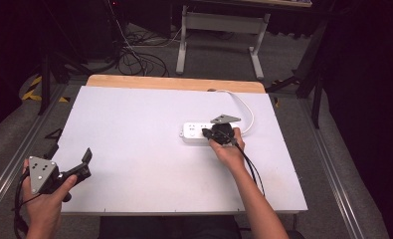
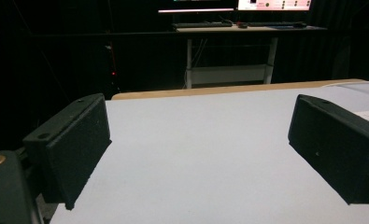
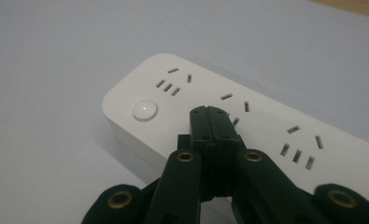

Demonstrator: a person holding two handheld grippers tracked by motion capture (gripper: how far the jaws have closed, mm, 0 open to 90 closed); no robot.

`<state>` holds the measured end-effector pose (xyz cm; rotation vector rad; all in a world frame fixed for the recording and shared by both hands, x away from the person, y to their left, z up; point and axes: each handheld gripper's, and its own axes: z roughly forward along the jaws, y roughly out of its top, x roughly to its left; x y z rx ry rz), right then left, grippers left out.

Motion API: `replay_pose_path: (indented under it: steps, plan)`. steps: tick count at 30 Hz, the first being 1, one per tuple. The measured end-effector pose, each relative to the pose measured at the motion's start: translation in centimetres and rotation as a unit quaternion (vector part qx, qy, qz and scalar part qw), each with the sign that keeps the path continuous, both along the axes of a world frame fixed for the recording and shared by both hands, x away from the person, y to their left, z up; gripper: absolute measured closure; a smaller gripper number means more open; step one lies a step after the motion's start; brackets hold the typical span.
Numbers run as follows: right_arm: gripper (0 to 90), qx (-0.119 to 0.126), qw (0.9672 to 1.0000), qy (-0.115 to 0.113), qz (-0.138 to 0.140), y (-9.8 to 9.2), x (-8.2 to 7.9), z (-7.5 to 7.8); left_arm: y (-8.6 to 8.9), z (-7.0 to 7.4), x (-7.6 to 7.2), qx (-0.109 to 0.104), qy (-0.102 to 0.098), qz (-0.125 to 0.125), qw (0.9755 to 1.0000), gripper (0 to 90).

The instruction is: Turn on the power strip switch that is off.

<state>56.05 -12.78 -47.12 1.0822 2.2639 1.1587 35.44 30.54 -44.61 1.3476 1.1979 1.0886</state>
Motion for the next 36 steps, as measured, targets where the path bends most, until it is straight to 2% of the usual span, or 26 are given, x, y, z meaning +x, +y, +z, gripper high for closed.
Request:
replay_pose_path:
  steps: [7, 11, 21, 25, 30, 36]
  plan:
    - [90.0, -0.003, 1.0, 0.001, -0.003, 0.12, -0.04, 0.1, -0.12, -0.02, 0.14, 0.002, 0.001, -0.003, 1.0, 6.5]
    - [90.0, -0.015, 0.9999, 0.005, 0.001, 0.02, -0.23, 0.31, -0.19, -0.02, 0.27, 0.001, 0.002, -0.005, 1.0, 6.7]
    - [90.0, -0.011, 0.9999, 0.007, -0.005, 0.08, -0.4, 0.3, -0.39, -0.04, 0.5, 0.002, 0.002, -0.011, 0.9999, 7.3]
    - [90.0, -0.02, 0.9998, -0.001, -0.002, 0.18, -0.47, 0.3, -0.38, -0.05, 0.58, 0.002, 0.002, -0.011, 0.9999, 7.3]
    - [90.0, -0.015, 0.9999, 0.006, -0.005, -0.12, -0.47, 0.47, -0.45, -0.06, 0.61, 0.003, 0.003, -0.013, 0.9999, 7.4]
    - [90.0, -0.017, 0.9998, 0.003, -0.006, -0.07, -0.51, 0.43, -0.54, -0.08, 0.65, 0.002, 0.005, -0.015, 0.9999, 7.4]
